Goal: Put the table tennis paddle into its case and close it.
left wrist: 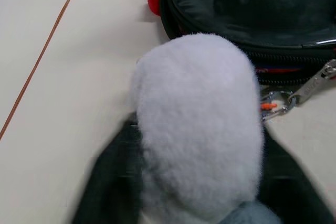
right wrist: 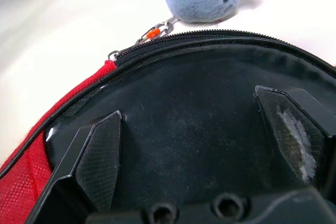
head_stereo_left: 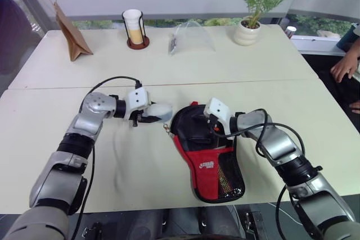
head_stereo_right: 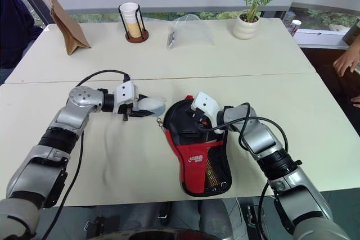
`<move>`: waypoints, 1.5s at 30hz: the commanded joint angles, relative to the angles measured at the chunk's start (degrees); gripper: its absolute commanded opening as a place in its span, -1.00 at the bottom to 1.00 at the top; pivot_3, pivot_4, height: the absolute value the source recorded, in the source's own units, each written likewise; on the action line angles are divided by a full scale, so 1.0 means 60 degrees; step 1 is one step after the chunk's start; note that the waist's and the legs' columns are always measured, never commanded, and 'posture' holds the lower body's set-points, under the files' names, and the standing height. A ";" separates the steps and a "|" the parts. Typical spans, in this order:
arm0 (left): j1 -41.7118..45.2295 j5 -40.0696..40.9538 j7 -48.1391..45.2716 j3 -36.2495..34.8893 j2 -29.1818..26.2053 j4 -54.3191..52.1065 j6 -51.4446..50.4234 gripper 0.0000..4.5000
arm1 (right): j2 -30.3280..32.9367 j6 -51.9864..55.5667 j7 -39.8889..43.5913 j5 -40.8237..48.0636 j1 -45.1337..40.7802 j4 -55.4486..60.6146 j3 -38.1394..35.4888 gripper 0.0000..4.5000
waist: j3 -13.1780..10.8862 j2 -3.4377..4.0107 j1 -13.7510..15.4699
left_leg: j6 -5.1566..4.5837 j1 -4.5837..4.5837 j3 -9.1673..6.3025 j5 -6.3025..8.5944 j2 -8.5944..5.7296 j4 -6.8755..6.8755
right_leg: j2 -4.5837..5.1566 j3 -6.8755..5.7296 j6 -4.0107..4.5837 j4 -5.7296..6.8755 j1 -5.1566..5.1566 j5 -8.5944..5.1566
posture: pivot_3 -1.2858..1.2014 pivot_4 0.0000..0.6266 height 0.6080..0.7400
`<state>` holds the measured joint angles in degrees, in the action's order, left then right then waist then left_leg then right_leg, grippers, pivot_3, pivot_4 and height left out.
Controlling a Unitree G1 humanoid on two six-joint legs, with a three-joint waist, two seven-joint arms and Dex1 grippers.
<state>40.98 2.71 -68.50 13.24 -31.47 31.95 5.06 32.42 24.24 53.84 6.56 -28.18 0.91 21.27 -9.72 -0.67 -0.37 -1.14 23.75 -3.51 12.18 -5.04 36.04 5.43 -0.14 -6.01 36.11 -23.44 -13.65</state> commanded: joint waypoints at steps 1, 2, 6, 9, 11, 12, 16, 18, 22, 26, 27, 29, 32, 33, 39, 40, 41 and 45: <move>0.0482 -0.0294 0.0160 0.0027 0.0181 0.0672 0.0511 -0.88 | 0.0178 0.0544 -0.0074 -0.0511 0.0455 -0.0098 0.0365 1.00 | 0.0008 -0.0007 0.0011 | 0.0000 -0.0002 -0.0003 0.0000 -0.0001 0.0001 | 0.0001 -0.0001 0.0000 -0.0001 -0.0002 0.0000 | 0.03 -0.52 0.91; 0.0733 -0.0459 0.0339 0.0051 0.0281 0.1100 0.0717 -0.98 | 0.0202 0.0676 -0.0082 -0.0530 0.0478 -0.0012 0.0392 1.00 | 0.0012 -0.0013 0.0029 | 0.0000 -0.0005 -0.0004 0.0000 -0.0001 0.0002 | 0.0002 -0.0002 -0.0001 -0.0003 0.0000 -0.0001 | 0.03 -0.52 0.91; 0.2091 -0.1536 0.1449 0.0424 0.0762 0.3475 0.2209 -0.99 | 0.0278 0.1385 -0.0034 -0.0556 0.0545 0.0328 0.0550 1.00 | 0.0033 -0.0039 0.0162 | -0.0001 -0.0012 -0.0005 0.0001 -0.0004 0.0012 | 0.0003 -0.0013 -0.0002 -0.0005 0.0008 -0.0001 | 0.03 -0.52 0.91; 0.3144 -0.2140 0.2496 0.0597 0.1240 0.5164 0.3047 -0.99 | 0.0299 0.1882 -0.0034 -0.0635 0.0576 0.0541 0.0702 1.00 | 0.0044 -0.0053 0.0195 | -0.0001 -0.0023 -0.0006 0.0001 -0.0005 0.0014 | 0.0003 -0.0018 -0.0004 -0.0006 0.0021 -0.0002 | 0.03 -0.52 0.91; 0.3933 -0.2249 0.3230 0.0475 0.1809 0.6076 0.3116 -0.99 | 0.0320 0.2275 0.0018 -0.0670 0.0668 0.0793 0.0917 1.00 | 0.0044 -0.0055 0.0206 | -0.0002 -0.0023 -0.0005 0.0002 -0.0007 0.0015 | 0.0004 -0.0018 -0.0012 -0.0007 0.0024 -0.0004 | 0.03 -0.52 0.91; 0.4353 -0.2325 0.3707 0.0416 0.2154 0.6464 0.3038 -0.99 | 0.0314 0.2377 0.0021 -0.0745 0.0709 0.0857 0.1059 1.00 | 0.0044 -0.0057 0.0203 | -0.0005 -0.0023 -0.0006 0.0003 -0.0010 0.0016 | 0.0006 -0.0020 -0.0026 -0.0006 0.0025 -0.0011 | 0.03 -0.52 0.91; 0.5231 -0.2526 0.4678 0.0269 0.2965 0.7206 0.2993 -0.99 | 0.0178 0.2867 -0.0104 -0.0793 0.0917 0.1272 0.1271 1.00 | 0.0044 -0.0072 0.0175 | -0.0029 -0.0017 -0.0006 0.0018 -0.0021 0.0016 | 0.0012 -0.0025 -0.0066 -0.0005 0.0055 -0.0035 | 0.03 -0.52 0.91; 0.5557 -0.2602 0.5054 0.0226 0.3317 0.7387 0.2878 -0.99 | 0.0110 0.3061 -0.0128 -0.0762 0.0970 0.1408 0.1324 1.00 | 0.0044 -0.0072 0.0140 | -0.0038 -0.0012 -0.0002 0.0024 -0.0023 0.0012 | 0.0012 -0.0022 -0.0076 -0.0004 0.0058 -0.0041 | 0.03 -0.52 0.91; 0.6166 -0.2909 0.5750 0.0276 0.4266 0.7597 0.2730 -0.99 | 0.0031 0.3316 -0.0309 -0.0847 0.1221 0.1697 0.1526 1.00 | 0.0044 -0.0072 0.0165 | -0.0044 -0.0010 -0.0004 0.0028 -0.0021 0.0002 | 0.0005 -0.0023 -0.0084 -0.0002 0.0052 -0.0048 | 0.03 -0.52 0.91; 0.6442 -0.2480 0.5632 -0.0387 0.5205 0.7692 0.2267 -0.99 | -0.0125 0.3834 -0.0557 -0.0771 0.1575 0.2285 0.1625 1.00 | 0.0047 -0.0077 0.0156 | -0.0043 -0.0010 -0.0004 0.0031 -0.0023 0.0010 | 0.0002 -0.0025 -0.0086 -0.0004 0.0062 -0.0049 | 0.03 -0.52 0.91; 0.6465 -0.2394 0.5567 -0.0563 0.5395 0.7702 0.2163 -0.99 | -0.0142 0.3927 -0.0608 -0.0765 0.1646 0.2409 0.1649 1.00 | 0.0048 -0.0076 0.0149 | -0.0044 -0.0011 -0.0003 0.0031 -0.0023 0.0009 | 0.0006 -0.0025 -0.0087 -0.0004 0.0061 -0.0049 | 0.03 -0.52 0.91; 0.6477 -0.2359 0.5470 -0.0812 0.5618 0.7700 0.2074 -0.99 | -0.0179 0.4132 -0.0719 -0.0754 0.1787 0.2662 0.1677 1.00 | 0.0049 -0.0074 0.0113 | -0.0044 -0.0011 -0.0004 0.0032 -0.0021 0.0004 | 0.0008 -0.0025 -0.0089 -0.0004 0.0059 -0.0051 | 0.03 -0.52 0.91; 0.6522 -0.2158 0.5339 -0.1248 0.6194 0.7704 0.1785 -0.99 | -0.0241 0.4462 -0.0896 -0.0709 0.1952 0.2951 0.1680 1.00 | 0.0051 -0.0071 0.0109 | -0.0044 -0.0011 -0.0004 0.0031 -0.0018 -0.0002 | 0.0006 -0.0025 -0.0091 -0.0003 0.0054 -0.0052 | 0.03 -0.52 0.91; 0.6534 -0.2075 0.5281 -0.1404 0.6359 0.7702 0.1688 -0.99 | -0.0261 0.4573 -0.0967 -0.0689 0.2011 0.3054 0.1677 1.00 | 0.0050 -0.0071 0.0120 | -0.0044 -0.0011 -0.0005 0.0032 -0.0018 -0.0001 | 0.0005 -0.0026 -0.0092 -0.0003 0.0055 -0.0053 | 0.03 -0.52 0.91; 0.6503 -0.1577 0.4006 -0.2163 0.6813 0.7673 0.0966 -0.77 | -0.0368 0.4942 -0.1329 -0.0598 0.2291 0.3453 0.1704 1.00 | 0.0052 -0.0068 0.0138 | -0.0044 -0.0012 -0.0004 0.0032 -0.0024 0.0003 | 0.0004 -0.0028 -0.0093 -0.0004 0.0058 -0.0053 | 0.03 -0.52 0.91; 0.6477 -0.1503 0.3644 -0.2253 0.6841 0.7667 0.0814 -0.54 | -0.0387 0.4960 -0.1372 -0.0592 0.2313 0.3462 0.1708 1.00 | 0.0055 -0.0064 0.0136 | -0.0044 -0.0011 -0.0004 0.0032 -0.0024 0.0002 | 0.0002 -0.0028 -0.0093 -0.0004 0.0058 -0.0053 | 0.03 -0.52 0.91; 0.6452 -0.1465 0.3364 -0.2322 0.6846 0.7662 0.0663 -0.37 | -0.0391 0.4966 -0.1401 -0.0581 0.2329 0.3466 0.1705 1.00 | 0.0056 -0.0063 0.0131 | -0.0044 -0.0012 -0.0004 0.0032 -0.0023 0.0001 | -0.0001 -0.0029 -0.0093 -0.0004 0.0058 -0.0053 | 0.03 -0.52 0.91; 0.6305 -0.1577 0.2260 -0.2252 0.6702 0.7642 0.0244 0.53 | -0.0324 0.4872 -0.1404 -0.0584 0.2278 0.3355 0.1681 1.00 | 0.0063 -0.0051 0.0092 | -0.0044 -0.0013 -0.0004 0.0032 -0.0022 0.0000 | -0.0008 -0.0029 -0.0093 -0.0005 0.0058 -0.0053 | 0.03 -0.52 0.91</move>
<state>77.17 -7.71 -52.09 0.29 9.04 79.76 7.08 29.82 49.64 43.74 2.58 -18.66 25.61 23.28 -9.34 -0.98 0.19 -1.40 23.67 -3.54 12.37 -5.17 36.04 5.38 -0.32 -6.56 36.08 -23.09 -13.97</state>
